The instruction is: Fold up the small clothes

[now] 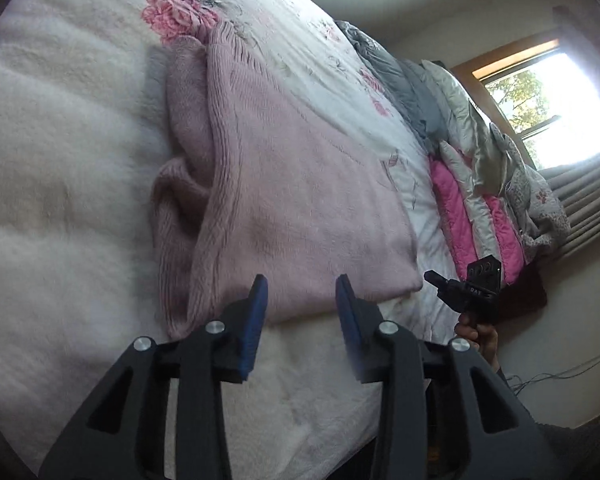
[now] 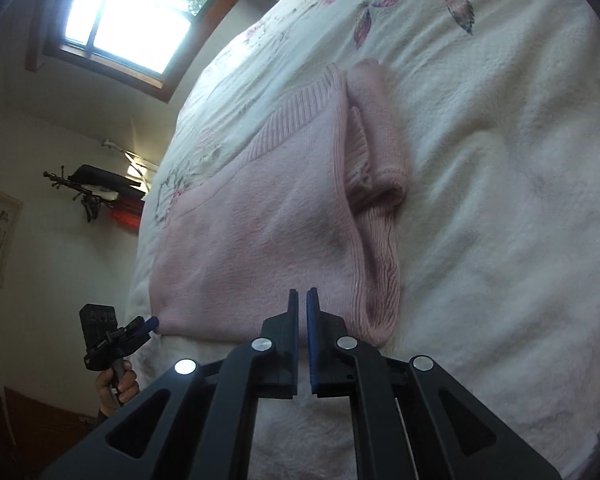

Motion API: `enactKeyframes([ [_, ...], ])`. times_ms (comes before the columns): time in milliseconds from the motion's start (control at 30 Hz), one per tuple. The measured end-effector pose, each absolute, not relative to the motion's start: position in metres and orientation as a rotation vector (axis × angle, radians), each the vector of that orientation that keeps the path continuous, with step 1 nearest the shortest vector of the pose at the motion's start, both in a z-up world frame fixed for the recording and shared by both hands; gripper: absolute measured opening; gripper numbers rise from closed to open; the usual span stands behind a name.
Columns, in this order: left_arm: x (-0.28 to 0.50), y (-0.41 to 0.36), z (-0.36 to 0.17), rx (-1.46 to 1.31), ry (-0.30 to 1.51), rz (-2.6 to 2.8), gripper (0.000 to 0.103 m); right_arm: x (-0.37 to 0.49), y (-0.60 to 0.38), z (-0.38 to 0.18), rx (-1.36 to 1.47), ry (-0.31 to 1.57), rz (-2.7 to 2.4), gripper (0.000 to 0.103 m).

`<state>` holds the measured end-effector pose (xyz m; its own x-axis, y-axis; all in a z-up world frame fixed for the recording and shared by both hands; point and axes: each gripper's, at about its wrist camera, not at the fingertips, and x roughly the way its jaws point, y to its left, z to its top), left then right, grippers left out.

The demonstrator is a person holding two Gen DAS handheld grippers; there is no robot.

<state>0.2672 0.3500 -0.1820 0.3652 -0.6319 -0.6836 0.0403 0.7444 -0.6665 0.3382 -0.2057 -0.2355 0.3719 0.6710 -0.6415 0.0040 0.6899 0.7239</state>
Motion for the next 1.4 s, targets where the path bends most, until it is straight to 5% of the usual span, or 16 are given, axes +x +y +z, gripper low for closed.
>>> enactKeyframes([
  [100, 0.262, 0.358, -0.207, -0.641, 1.176, -0.404, 0.019, 0.335, -0.206, -0.267, 0.687, 1.212, 0.402, 0.0],
  [133, 0.261, 0.365, -0.208, -0.688, 1.174, -0.395, 0.02, 0.334, -0.209, -0.272, 0.712, 1.21, 0.396, 0.0],
  [167, 0.259, 0.369, -0.205, -0.722, 1.168, -0.396, 0.024, 0.332, -0.211, -0.268, 0.724, 1.202, 0.38, 0.0],
  [233, 0.254, 0.371, -0.189, -0.714, 1.145, -0.411, 0.051, 0.327, -0.205, -0.245, 0.677, 1.159, 0.366, 0.01],
  [333, 0.25, 0.387, -0.162, -0.682, 1.113, -0.408, 0.077, 0.308, -0.18, -0.204, 0.537, 1.1, 0.365, 0.025],
  [500, 0.275, 0.425, -0.145, -0.789, 1.079, -0.384, 0.083, 0.265, -0.085, -0.158, 0.116, 0.998, 0.374, 0.068],
  [800, 0.345, 0.45, -0.168, -0.884, 1.135, -0.327, 0.084, 0.212, 0.078, -0.174, -0.386, 0.9, 0.517, 0.069],
  [1400, 0.449, 0.408, -0.216, -0.867, 1.22, -0.528, 0.084, 0.272, 0.178, -0.221, -0.571, 0.887, 0.538, 0.071],
])
